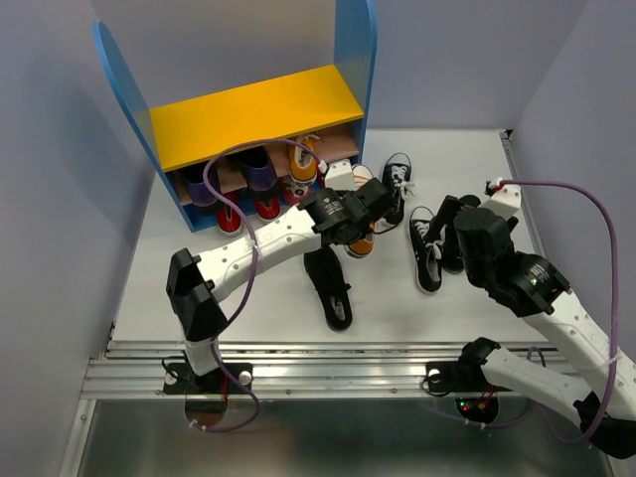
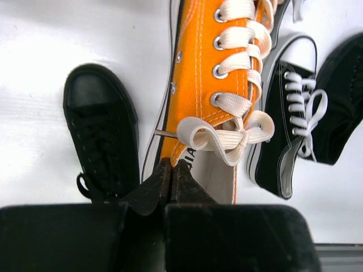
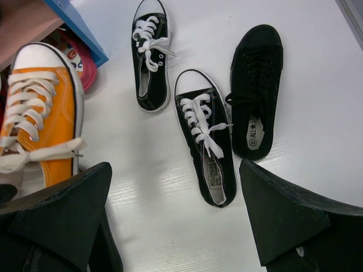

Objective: Place and organize the shoes onto the shoe shelf

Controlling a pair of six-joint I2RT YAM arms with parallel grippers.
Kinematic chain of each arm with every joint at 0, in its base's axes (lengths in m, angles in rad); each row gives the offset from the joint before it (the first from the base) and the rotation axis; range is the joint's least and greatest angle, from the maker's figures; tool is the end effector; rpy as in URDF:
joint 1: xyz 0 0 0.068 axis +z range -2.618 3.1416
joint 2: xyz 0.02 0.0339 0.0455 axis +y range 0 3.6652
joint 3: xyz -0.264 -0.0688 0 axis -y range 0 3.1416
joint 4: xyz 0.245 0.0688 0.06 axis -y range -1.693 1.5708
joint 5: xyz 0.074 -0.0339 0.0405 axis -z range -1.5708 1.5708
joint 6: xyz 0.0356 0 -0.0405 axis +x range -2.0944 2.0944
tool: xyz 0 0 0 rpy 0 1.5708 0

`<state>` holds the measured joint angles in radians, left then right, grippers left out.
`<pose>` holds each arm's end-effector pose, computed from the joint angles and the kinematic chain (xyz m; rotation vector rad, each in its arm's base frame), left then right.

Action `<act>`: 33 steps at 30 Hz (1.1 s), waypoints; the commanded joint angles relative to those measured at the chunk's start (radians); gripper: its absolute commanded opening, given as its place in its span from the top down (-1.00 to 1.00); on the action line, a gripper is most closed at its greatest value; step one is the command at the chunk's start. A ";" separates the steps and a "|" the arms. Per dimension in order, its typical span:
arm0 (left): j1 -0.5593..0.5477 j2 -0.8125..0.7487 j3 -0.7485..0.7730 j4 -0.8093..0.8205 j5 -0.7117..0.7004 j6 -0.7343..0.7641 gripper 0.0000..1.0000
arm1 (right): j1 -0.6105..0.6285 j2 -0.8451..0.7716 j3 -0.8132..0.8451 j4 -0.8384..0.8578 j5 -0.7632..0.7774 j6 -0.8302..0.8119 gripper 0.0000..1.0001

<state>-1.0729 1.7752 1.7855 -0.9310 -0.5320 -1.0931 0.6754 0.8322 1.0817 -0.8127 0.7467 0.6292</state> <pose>0.1980 -0.3264 0.3512 -0.2397 2.3497 -0.3998 0.1318 0.0746 0.3739 0.3719 1.9383 0.0450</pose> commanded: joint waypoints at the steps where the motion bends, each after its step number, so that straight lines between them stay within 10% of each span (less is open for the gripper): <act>1: 0.047 -0.022 0.087 0.050 -0.065 0.053 1.00 | 0.000 -0.015 -0.002 -0.002 0.025 0.017 -1.00; 33: 0.360 0.090 0.253 0.290 0.119 0.352 1.00 | 0.000 -0.001 0.078 -0.065 -0.013 0.035 -1.00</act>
<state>-0.7345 1.8591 1.9598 -0.7719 -0.4206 -0.7956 0.6754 0.8391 1.1187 -0.8665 0.7277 0.6498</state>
